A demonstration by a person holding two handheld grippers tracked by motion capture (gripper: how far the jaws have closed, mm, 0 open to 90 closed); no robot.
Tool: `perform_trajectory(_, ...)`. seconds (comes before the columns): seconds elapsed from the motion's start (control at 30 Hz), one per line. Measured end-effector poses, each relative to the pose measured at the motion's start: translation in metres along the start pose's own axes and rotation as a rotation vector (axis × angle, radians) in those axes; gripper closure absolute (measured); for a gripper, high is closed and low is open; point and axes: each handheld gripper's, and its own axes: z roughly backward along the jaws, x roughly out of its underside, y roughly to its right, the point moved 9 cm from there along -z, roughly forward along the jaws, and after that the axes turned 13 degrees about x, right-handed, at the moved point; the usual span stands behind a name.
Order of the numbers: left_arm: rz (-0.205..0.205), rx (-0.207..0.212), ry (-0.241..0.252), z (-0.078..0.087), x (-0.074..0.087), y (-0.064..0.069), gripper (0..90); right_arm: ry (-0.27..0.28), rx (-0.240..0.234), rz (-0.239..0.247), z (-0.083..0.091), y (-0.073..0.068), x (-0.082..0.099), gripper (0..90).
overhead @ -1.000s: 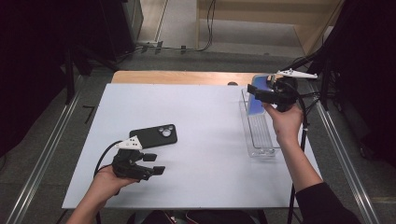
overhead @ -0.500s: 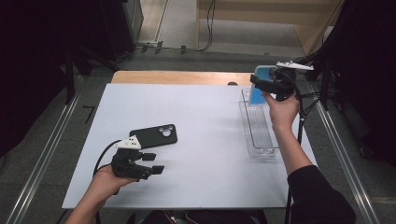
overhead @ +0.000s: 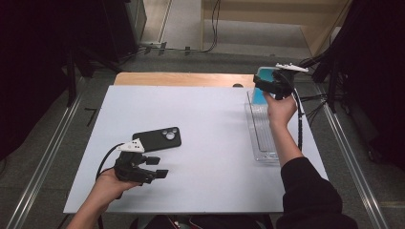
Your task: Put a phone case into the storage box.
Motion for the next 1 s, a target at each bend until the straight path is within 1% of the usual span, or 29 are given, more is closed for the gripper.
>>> perform_trajectory(0.07, 0.001, 0.002, -0.003, 0.0, 0.0, 0.0, 33.8, 0.0, 0.002, -0.015, -0.005, 0.001, 0.002, 15.4)
perform_trajectory(0.1, 0.0, 0.002, -0.003, 0.0, 0.0, 0.0, 33.8, -0.003, 0.004, -0.033, -0.008, 0.001, 0.002, 15.4)
perform_trajectory(0.13, 0.004, 0.006, 0.002, -0.001, 0.0, 0.0, 33.8, -0.003, 0.01, -0.037, -0.01, 0.002, 0.003, 15.4)
perform_trajectory(0.27, 0.003, 0.012, 0.004, -0.002, -0.002, 0.001, 33.8, -0.007, 0.04, -0.022, -0.019, 0.002, 0.008, 15.3)
perform_trajectory(0.33, 0.002, 0.016, 0.001, -0.003, -0.001, 0.001, 33.8, -0.008, 0.039, -0.021, -0.024, 0.001, 0.01, 15.3)
perform_trajectory(0.47, 0.002, 0.017, 0.002, -0.003, -0.002, 0.001, 33.8, 0.007, 0.056, 0.011, -0.031, -0.002, 0.014, 15.3)
perform_trajectory(0.53, 0.001, 0.017, 0.003, -0.003, -0.002, 0.001, 33.8, -0.007, 0.069, 0.009, -0.035, -0.002, 0.017, 15.3)
perform_trajectory(0.63, 0.0, 0.015, 0.003, -0.003, -0.002, 0.001, 33.8, -0.019, 0.088, 0.019, -0.04, -0.001, 0.022, 15.3)
perform_trajectory(0.7, 0.002, 0.015, 0.004, -0.002, -0.001, 0.001, 33.8, -0.014, 0.092, 0.019, -0.042, 0.0, 0.024, 15.2)
perform_trajectory(0.77, 0.002, 0.017, 0.006, -0.002, -0.002, 0.001, 33.8, -0.014, 0.086, 0.003, -0.043, -0.001, 0.026, 15.1)
perform_trajectory(0.9, 0.003, 0.016, 0.004, -0.003, -0.001, 0.001, 33.8, -0.02, 0.086, 0.017, -0.046, -0.001, 0.03, 14.9)
perform_trajectory(1.0, 0.003, 0.02, 0.003, -0.003, -0.001, 0.002, 33.8, -0.022, 0.082, 0.002, -0.048, -0.001, 0.031, 14.8)
